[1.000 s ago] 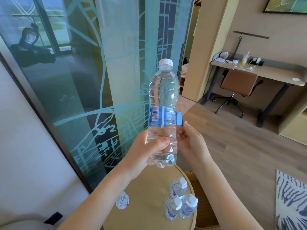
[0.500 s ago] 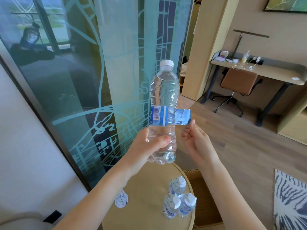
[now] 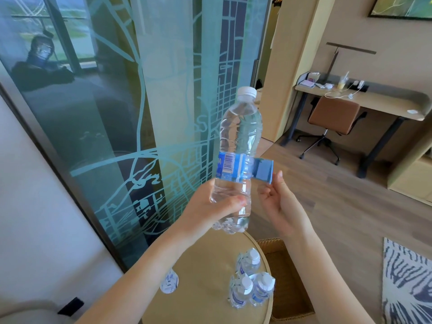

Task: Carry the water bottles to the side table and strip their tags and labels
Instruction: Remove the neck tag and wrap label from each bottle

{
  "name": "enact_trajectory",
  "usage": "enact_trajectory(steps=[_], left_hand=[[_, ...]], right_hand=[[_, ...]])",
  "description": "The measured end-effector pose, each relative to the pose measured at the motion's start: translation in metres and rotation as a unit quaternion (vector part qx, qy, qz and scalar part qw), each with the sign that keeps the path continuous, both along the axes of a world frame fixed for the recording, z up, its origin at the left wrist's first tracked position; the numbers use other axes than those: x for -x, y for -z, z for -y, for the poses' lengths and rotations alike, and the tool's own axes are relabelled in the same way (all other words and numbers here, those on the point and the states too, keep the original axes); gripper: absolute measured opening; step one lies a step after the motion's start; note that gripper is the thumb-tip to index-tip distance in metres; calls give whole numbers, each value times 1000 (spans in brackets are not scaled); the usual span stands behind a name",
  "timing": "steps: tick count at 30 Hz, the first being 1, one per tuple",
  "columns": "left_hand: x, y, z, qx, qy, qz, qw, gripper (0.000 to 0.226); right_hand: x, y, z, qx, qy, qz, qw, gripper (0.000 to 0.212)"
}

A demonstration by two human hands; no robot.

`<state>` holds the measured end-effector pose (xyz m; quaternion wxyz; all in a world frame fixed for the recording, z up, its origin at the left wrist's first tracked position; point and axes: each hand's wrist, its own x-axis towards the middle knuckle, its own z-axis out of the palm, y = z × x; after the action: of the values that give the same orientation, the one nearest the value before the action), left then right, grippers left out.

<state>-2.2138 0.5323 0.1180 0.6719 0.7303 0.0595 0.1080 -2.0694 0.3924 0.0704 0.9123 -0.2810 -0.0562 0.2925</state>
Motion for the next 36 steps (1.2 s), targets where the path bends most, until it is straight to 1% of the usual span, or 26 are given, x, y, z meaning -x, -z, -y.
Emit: enact_trajectory(steps=[1,2,3,5,6,8,9,10,11,12,13,14,16,18,20,23,27,30,31,33,34,36], left_hand=[[0,1,-2,6,0,2,1000,35],[0,1,-3,14,-1,3,1000,36],[0,1,-5,21,-4,3,1000,35],[1,1,-8,24,-8,4,1000,35],[0,2,-9,22,-9,4,1000,40],[0,3,-11,16,-6,4,1000,54],[-1,3,-11,15,-6,3,1000,58],[-1,4,-10,14,-7,3,1000,58],[-1,5,-10,13,-7,5,1000,58],[-1,7,-9,13,-6,5,1000,58],[0,9,-7,13,-4,4,1000,57],[0,10,-6,11,-3,1,1000,57],[-1,13,-4,11,-6,-4,1000,56],[-2,14,-3,12,-9,-7,1000,58],[-1,17,-3,17,-6,-10,1000,62],[0,20,-4,15,-3,-27,1000,63],[-1,20,-5,-11,10,-32,999,60],[0,20,-7,-18,36,-34,999,59],[0,19,-8,-9,48,-38,998,63],[0,20,-10,46,69,-45,996,70],[1,20,-11,75,79,-44,993,64],[2,19,-10,98,88,-38,991,42]], right_hand=[[-2,2,3,-22,1,-21,1000,21],[-5,2,7,-21,11,-22,999,20],[-8,0,10,6,25,0,1000,20],[-16,-15,15,102,68,100,987,22],[-20,-27,16,159,99,159,969,23],[-24,-60,16,274,171,265,909,27],[-24,-76,15,303,186,309,882,30],[-23,-91,13,306,174,345,870,34],[-21,-102,9,292,140,369,871,41],[-18,-111,4,280,96,383,875,55],[-16,-116,-1,278,48,389,877,71],[-13,-119,-7,284,1,394,874,82],[-8,-119,-18,287,-74,406,865,87],[-5,-119,-25,270,-106,400,870,84],[-6,-118,-26,253,-112,384,881,79],[-6,-114,-26,253,-96,374,887,61],[-2,-106,-25,242,-53,351,903,57],[2,-103,-24,229,-30,337,913,48],[3,-103,-23,224,-30,335,915,47],[5,-104,-20,214,-42,335,917,44],[6,-105,-19,209,-48,338,916,45],[8,-108,-16,204,-54,344,915,50]])
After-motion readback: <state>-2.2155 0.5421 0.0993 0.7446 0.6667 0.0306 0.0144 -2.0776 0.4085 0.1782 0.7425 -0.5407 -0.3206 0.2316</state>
